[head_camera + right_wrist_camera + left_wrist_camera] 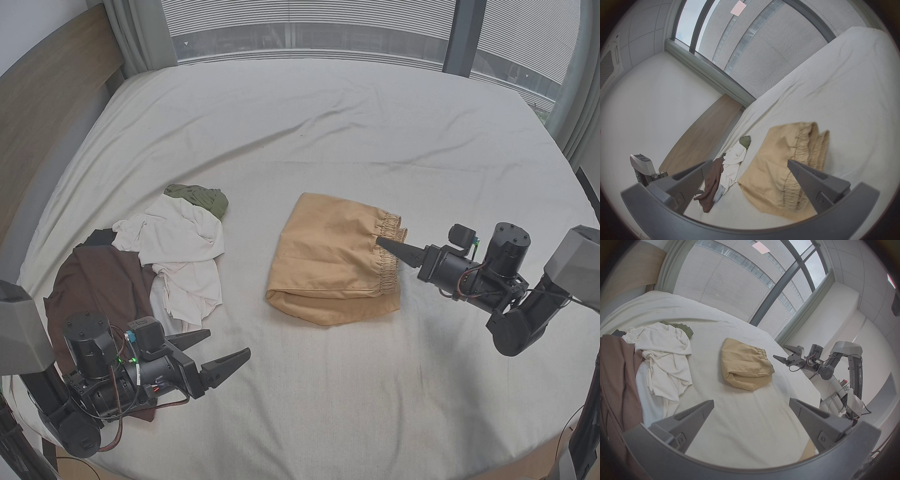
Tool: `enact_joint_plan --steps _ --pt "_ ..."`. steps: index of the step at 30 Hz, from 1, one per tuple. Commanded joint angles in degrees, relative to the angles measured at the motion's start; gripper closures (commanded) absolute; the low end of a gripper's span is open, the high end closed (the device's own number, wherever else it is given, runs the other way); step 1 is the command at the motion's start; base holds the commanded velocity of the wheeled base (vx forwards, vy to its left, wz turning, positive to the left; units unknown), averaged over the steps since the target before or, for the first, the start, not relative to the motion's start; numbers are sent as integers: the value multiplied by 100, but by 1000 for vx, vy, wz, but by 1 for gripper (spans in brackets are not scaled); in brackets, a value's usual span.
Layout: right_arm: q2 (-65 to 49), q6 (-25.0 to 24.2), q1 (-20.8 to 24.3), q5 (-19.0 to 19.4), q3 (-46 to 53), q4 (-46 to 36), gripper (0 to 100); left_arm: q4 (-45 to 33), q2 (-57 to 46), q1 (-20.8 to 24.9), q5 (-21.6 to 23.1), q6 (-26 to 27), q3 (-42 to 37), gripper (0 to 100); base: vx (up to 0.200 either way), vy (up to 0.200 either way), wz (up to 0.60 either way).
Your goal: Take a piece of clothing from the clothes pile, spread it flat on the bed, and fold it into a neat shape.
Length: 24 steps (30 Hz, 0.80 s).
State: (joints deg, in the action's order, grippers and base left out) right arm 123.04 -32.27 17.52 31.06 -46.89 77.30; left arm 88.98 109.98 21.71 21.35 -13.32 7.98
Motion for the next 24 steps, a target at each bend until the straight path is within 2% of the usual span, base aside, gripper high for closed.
enact_joint_plan --steps 1,11,17,21,24 --pt "660 54 120 -21 -339 -110 0 5 6 -9 1 -4 1 0 0 0 0" --pt "1073 168 129 -39 -330 -75 0 5 6 -9 1 -4 -7 0 0 0 0" --pt "1117 283 191 -276 -295 83 0 5 -3 -9 1 -4 -34 0 0 0 0" --pt "528 274 199 -276 65 198 0 5 -161 0 1 -56 -7 0 0 0 0" --pt "-263 256 191 -276 540 180 0 5 -671 35 1 -434 1 0 0 0 0"
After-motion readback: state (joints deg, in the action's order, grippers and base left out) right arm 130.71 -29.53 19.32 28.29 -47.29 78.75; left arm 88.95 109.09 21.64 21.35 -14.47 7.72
